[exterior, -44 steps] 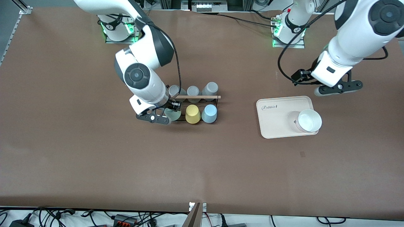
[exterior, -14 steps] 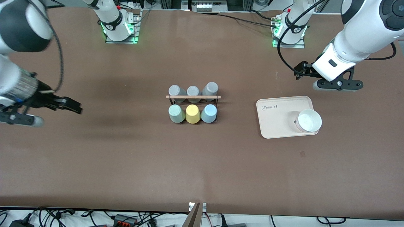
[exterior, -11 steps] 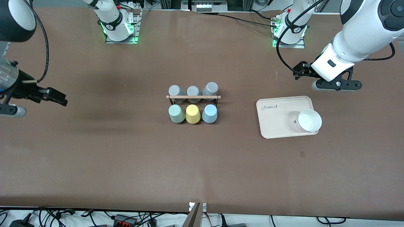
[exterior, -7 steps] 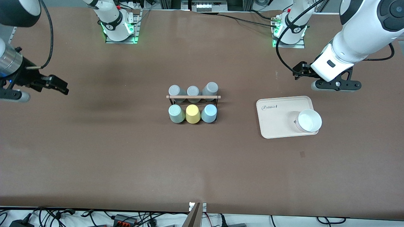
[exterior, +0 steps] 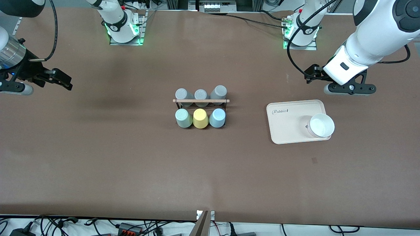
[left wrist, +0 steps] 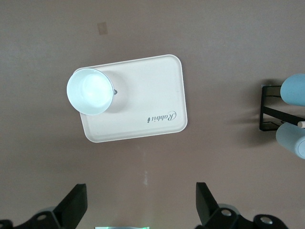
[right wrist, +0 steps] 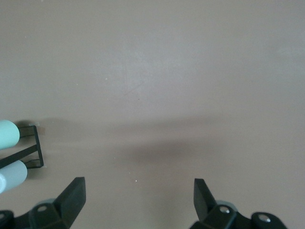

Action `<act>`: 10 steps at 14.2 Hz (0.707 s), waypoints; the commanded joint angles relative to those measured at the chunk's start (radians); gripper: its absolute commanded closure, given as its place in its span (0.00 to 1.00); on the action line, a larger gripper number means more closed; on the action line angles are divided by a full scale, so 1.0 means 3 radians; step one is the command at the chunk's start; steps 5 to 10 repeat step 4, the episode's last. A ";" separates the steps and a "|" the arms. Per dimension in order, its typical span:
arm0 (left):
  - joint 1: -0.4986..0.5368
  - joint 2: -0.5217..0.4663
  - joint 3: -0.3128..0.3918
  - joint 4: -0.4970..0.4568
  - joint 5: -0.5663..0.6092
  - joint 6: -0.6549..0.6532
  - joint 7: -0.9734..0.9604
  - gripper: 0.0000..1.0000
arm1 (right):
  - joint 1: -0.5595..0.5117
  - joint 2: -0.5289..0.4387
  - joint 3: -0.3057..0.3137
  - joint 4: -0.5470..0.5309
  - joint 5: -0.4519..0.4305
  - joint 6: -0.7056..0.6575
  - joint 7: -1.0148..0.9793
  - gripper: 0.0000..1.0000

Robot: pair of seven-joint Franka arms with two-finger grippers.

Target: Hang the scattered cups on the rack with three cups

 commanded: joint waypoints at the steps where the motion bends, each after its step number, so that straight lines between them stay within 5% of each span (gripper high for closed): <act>1: -0.0018 0.0019 0.0044 0.0072 -0.0049 -0.0011 0.0045 0.00 | -0.0022 0.0078 0.0032 0.0199 -0.0020 -0.0104 0.0087 0.00; 10: -0.0054 0.0024 0.0044 0.0072 -0.0049 -0.0021 0.0085 0.00 | -0.0047 0.0104 0.0026 0.0209 0.0010 -0.0104 0.0036 0.00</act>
